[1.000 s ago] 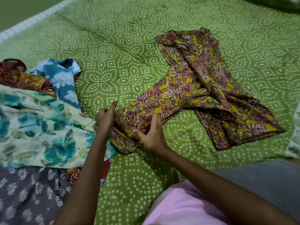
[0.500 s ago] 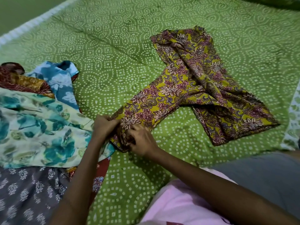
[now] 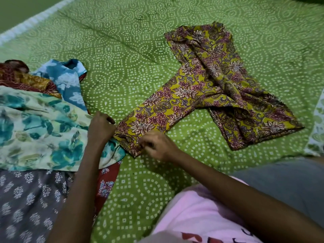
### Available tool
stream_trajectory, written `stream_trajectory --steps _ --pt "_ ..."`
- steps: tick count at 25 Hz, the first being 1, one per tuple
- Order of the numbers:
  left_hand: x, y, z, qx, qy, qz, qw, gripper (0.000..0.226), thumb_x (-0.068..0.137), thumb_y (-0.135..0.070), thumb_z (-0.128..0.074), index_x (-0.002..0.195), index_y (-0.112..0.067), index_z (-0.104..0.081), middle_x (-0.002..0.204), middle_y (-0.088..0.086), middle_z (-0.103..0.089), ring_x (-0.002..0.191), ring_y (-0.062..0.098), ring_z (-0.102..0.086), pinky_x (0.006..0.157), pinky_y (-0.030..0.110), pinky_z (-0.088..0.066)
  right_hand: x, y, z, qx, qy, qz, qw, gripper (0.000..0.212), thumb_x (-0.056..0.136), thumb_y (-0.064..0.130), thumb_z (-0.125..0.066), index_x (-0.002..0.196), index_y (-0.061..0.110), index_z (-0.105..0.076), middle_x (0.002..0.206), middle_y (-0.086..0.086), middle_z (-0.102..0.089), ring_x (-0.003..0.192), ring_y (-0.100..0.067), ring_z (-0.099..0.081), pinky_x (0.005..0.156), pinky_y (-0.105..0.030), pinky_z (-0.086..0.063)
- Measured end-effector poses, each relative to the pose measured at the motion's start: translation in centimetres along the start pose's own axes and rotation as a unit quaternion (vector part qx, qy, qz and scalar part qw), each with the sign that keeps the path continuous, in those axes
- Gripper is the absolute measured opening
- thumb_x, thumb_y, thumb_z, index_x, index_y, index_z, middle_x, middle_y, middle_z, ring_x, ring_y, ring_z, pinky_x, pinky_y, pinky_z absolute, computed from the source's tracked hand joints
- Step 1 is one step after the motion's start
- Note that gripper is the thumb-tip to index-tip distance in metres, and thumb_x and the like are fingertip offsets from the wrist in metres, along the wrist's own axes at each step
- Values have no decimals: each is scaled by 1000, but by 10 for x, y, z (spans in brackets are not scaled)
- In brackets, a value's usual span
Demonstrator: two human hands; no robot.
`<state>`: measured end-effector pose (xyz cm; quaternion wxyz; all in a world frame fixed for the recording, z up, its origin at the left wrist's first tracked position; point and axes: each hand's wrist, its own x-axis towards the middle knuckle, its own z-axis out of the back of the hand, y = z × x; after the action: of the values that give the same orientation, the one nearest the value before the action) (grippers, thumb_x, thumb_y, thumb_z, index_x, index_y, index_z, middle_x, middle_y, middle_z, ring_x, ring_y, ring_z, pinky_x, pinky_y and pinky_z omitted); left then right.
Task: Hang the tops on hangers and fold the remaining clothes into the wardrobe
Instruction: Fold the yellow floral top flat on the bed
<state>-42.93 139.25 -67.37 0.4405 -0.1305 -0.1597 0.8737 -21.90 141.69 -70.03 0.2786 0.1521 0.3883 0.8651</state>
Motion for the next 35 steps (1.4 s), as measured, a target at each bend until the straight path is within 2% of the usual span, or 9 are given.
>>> stream_trajectory --steps 5,8,13,16,19,25,29,33,35 --pt "-30 -61 -58 -131 20 -165 977 40 96 -18 -42 134 -7 -46 141 9 -44 129 23 -41 104 30 -31 23 -29 9 -197 111 -85 970 54 102 34 -27 150 13 -15 158 -3 -11 146 -16 -4 116 -36 6" --pt "-31 -57 -92 58 74 -184 978 79 86 -61 -8 150 -16 -14 158 2 -11 146 17 -4 116 36 1 23 -77 50 -280 90 -122 948 59 101 44 -18 151 18 -1 159 0 -2 146 -16 5 114 -38 10" --pt "-23 -56 -90 118 76 -159 977 91 78 -70 -10 150 -13 -16 157 7 -13 145 23 -6 116 42 1 10 -127 122 -239 44 -284 928 70 96 56 -25 151 15 -9 159 -1 0 146 -18 0 116 -40 3" --pt "-13 -97 -90 49 38 -136 989 68 90 -48 -43 139 -1 -35 147 18 -31 138 30 -24 116 44 -15 1 -128 146 -155 -215 -244 933 43 95 32 -50 131 8 -50 143 -9 -42 130 -24 -39 110 -41 -32" --pt "-3 -155 -102 -104 54 -207 971 43 91 -30 -52 126 -4 -50 133 15 -47 126 27 -42 108 41 -32 -30 -151 177 -62 -420 -382 821 32 87 21 -59 115 7 -53 120 -11 -54 107 -25 -52 88 -38 -47" --pt "7 -247 -137 -14 231 -392 891 67 84 -22 -61 144 -20 -32 148 3 -30 132 18 -30 114 43 -23 -88 -158 197 138 -163 -446 869 63 76 35 -75 130 13 -49 112 -1 -52 103 -19 -51 82 -29 -45" --pt "26 -229 -146 -77 201 -387 897 52 83 -3 -52 132 -18 -50 138 1 -45 126 15 -37 111 44 -30 -114 -129 168 -19 -36 -365 930 72 81 4 -64 141 25 -31 115 -5 -56 95 -18 -56 68 -27 -46" --pt "44 -212 -123 -234 349 -265 868 40 86 4 -52 123 -10 -58 121 -1 -54 107 11 -52 89 20 -46 -118 -118 152 -171 118 -275 939 70 83 10 -54 143 34 -29 117 0 -51 103 -19 -51 76 -26 -38" --pt "43 -224 -119 -345 360 -156 852 26 92 -3 -49 116 -7 -60 106 4 -62 89 12 -59 71 16 -50 -122 -119 159 -52 3 -284 958 56 80 10 -62 131 26 -45 92 2 -54 82 -14 -52 71 -28 -38"
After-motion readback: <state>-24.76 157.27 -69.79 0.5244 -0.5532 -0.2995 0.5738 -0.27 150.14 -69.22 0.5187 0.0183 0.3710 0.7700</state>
